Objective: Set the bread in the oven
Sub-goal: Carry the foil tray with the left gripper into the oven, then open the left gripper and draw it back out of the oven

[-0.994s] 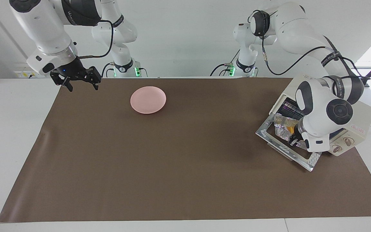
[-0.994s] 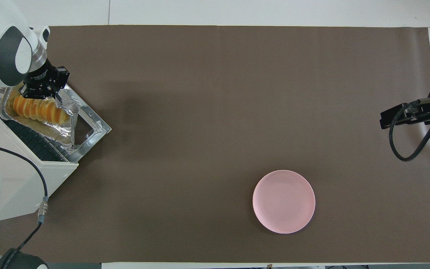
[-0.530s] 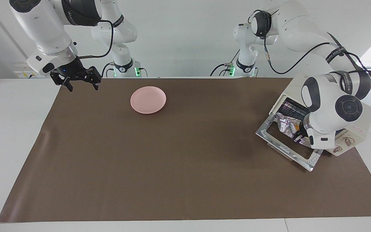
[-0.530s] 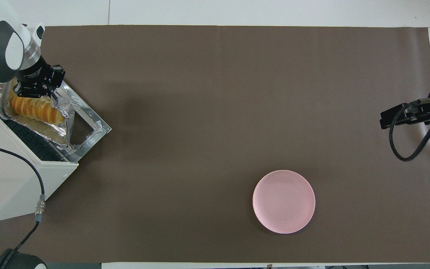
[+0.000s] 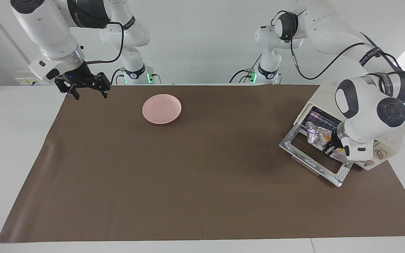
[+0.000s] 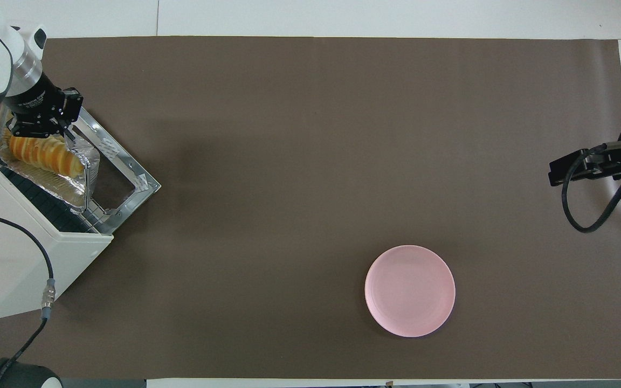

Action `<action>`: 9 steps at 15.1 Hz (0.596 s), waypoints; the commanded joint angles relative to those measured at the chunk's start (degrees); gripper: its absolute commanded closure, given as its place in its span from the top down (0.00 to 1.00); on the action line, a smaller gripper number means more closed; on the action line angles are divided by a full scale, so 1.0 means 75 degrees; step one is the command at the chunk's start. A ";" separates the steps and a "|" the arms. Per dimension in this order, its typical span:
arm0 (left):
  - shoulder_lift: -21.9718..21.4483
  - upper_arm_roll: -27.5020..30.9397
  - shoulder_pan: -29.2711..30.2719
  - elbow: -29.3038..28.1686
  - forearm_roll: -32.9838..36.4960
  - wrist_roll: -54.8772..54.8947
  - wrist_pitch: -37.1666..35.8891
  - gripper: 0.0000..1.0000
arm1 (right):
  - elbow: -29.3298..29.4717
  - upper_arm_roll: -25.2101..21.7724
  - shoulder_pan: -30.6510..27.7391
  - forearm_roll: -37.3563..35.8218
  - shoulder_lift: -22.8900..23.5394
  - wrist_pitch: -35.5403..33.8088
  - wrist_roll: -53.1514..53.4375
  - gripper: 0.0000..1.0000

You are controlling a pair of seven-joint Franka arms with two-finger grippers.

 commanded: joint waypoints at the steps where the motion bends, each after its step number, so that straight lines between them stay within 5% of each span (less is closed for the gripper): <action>1: 0.0069 -0.0001 0.0068 0.0211 0.0323 0.0272 -0.0397 0.00 | -0.0080 0.0056 -0.0099 0.0089 -0.0117 -0.0086 -0.0180 1.00; 9: -0.0130 -0.0024 -0.0541 -0.0960 0.1099 0.0656 -0.0280 0.00 | -0.0080 0.0056 -0.0099 0.0089 -0.0117 -0.0086 -0.0180 1.00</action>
